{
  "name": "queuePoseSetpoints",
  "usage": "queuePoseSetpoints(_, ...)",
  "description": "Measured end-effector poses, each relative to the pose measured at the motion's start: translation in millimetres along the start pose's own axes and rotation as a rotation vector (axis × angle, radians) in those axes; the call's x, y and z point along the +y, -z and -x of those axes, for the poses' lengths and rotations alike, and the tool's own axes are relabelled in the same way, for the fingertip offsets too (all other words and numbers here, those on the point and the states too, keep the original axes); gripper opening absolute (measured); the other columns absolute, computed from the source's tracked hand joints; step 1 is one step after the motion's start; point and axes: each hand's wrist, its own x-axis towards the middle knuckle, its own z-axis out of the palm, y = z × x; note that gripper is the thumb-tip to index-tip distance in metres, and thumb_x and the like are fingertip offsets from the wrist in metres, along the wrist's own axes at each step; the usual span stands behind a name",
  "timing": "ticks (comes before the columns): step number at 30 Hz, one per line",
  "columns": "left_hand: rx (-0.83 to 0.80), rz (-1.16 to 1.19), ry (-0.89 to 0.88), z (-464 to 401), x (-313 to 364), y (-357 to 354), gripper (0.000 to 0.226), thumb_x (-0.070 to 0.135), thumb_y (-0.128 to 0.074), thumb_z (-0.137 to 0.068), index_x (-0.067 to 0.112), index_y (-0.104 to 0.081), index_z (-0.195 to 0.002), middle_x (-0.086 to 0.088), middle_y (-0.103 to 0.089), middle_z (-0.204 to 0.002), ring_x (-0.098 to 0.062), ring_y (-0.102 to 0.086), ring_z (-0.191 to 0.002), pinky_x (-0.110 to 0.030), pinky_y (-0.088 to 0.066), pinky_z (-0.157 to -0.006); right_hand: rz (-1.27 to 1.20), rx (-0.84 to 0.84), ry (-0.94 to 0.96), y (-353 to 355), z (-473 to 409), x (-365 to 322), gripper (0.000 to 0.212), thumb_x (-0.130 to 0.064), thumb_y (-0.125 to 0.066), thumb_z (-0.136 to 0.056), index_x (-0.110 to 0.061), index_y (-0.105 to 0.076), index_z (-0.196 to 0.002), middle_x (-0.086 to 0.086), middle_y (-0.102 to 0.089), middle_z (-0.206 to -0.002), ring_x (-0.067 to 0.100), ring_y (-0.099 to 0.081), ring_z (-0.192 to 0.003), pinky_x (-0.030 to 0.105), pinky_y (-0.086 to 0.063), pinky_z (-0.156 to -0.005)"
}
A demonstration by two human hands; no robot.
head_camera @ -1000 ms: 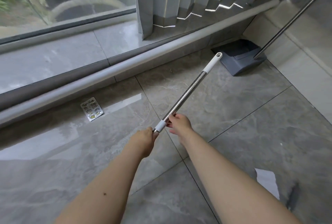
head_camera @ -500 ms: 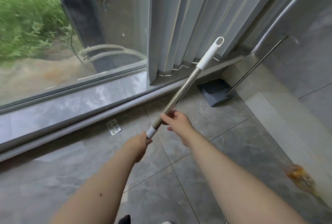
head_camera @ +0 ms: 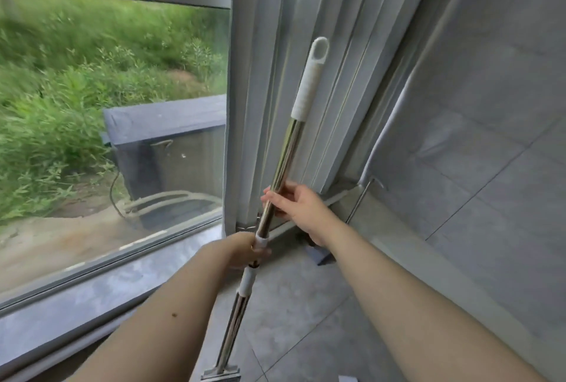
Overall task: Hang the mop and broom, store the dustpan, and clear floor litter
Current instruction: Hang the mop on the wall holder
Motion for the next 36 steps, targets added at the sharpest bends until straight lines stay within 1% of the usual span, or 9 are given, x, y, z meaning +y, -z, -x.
queuePoseSetpoints(4,0.063,0.0,-0.125,18.7,62.0,39.4,0.037,0.036,-0.052,-0.092,0.013,-0.057,-0.12,-0.012,-0.063,-0.122,-0.028,-0.058,-0.113,-0.036,-0.043,-0.099,0.124,0.109,0.065,26.0,26.3,-44.4,0.025,-0.02,-0.061,-0.091,-0.007,-0.064,-0.112,0.003,-0.068,-0.101,0.015,-0.063,-0.103,0.028,-0.05,-0.098)
queuePoseSetpoints(7,0.155,-0.023,-0.243,30.2,114.6,57.4,0.035,0.034,-0.051,-0.094,0.015,-0.057,-0.123,-0.011,-0.064,-0.12,-0.026,-0.059,-0.111,-0.035,-0.045,-0.098,0.152,0.229,0.132,57.6,46.1,-80.3,0.024,-0.026,-0.063,-0.089,-0.016,-0.066,-0.11,-0.005,-0.069,-0.1,0.015,-0.065,-0.106,0.035,-0.047,-0.105)
queuePoseSetpoints(13,0.267,-0.028,-0.426,25.4,220.0,60.4,0.039,0.023,-0.05,-0.094,0.011,-0.048,-0.132,-0.013,-0.06,-0.127,-0.028,-0.057,-0.117,-0.035,-0.044,-0.101,0.151,0.437,0.256,131.2,83.5,-127.9,0.011,-0.017,-0.067,-0.085,-0.02,-0.069,-0.096,0.003,-0.071,-0.102,0.018,-0.067,-0.101,0.029,-0.05,-0.097)
queuePoseSetpoints(17,0.287,-0.106,-0.556,-3.2,289.5,51.7,0.031,0.015,-0.051,-0.092,0.007,-0.051,-0.121,-0.015,-0.063,-0.118,-0.03,-0.06,-0.108,-0.032,-0.046,-0.087,0.142,0.628,0.29,193.6,98.8,-135.3,0.02,-0.011,-0.068,-0.084,-0.01,-0.069,-0.104,-0.006,-0.068,-0.086,0.002,-0.064,-0.077,0.005,-0.05,-0.073)
queuePoseSetpoints(20,0.276,-0.162,-0.636,-34.0,348.7,46.9,0.024,0.012,-0.051,-0.089,0.005,-0.053,-0.111,-0.016,-0.063,-0.111,-0.031,-0.06,-0.101,-0.035,-0.047,-0.085,0.144,0.778,0.297,250.6,102.6,-139.7,0.02,-0.011,-0.067,-0.084,-0.009,-0.068,-0.104,-0.005,-0.066,-0.084,0.012,-0.063,-0.083,0.017,-0.053,-0.08)
queuePoseSetpoints(25,0.219,-0.186,-0.758,-85.2,441.3,34.5,0.035,0.01,-0.056,-0.085,0.007,-0.053,-0.119,-0.013,-0.063,-0.114,-0.03,-0.06,-0.107,-0.025,-0.041,-0.081,0.193,0.905,0.295,353.7,95.3,-145.4,0.006,-0.024,-0.066,-0.085,-0.018,-0.065,-0.084,-0.001,-0.063,-0.073,0.016,-0.06,-0.078,0.041,-0.054,-0.084)
queuePoseSetpoints(30,0.186,-0.168,-0.801,-125.6,507.2,28.0,0.056,0.008,-0.063,-0.079,0.009,-0.039,-0.129,-0.012,-0.06,-0.12,-0.031,-0.058,-0.11,-0.032,-0.048,-0.09,0.223,0.965,0.272,435.9,88.1,-157.5,0.02,-0.026,-0.069,-0.083,-0.011,-0.067,-0.096,0.005,-0.068,-0.089,0.017,-0.063,-0.084,0.032,-0.052,-0.082)
queuePoseSetpoints(33,0.164,-0.14,-0.83,-148.7,543.8,24.1,0.055,0.008,-0.066,-0.077,0.01,-0.039,-0.126,-0.01,-0.059,-0.113,-0.03,-0.06,-0.105,-0.031,-0.048,-0.084,0.224,0.969,0.271,476.0,81.6,-162.2,0.019,-0.025,-0.068,-0.084,-0.013,-0.065,-0.098,0.004,-0.067,-0.09,0.016,-0.063,-0.084,0.029,-0.05,-0.079)
queuePoseSetpoints(36,0.114,-0.151,-0.839,-174.0,582.1,22.5,0.05,0.01,-0.069,-0.076,0.007,-0.045,-0.119,-0.015,-0.062,-0.11,-0.032,-0.062,-0.102,-0.042,-0.052,-0.09,0.236,1.009,0.292,512.6,70.8,-164.9,0.027,-0.025,-0.066,-0.085,-0.012,-0.064,-0.108,-0.006,-0.065,-0.083,0.005,-0.061,-0.073,0.015,-0.045,-0.067)
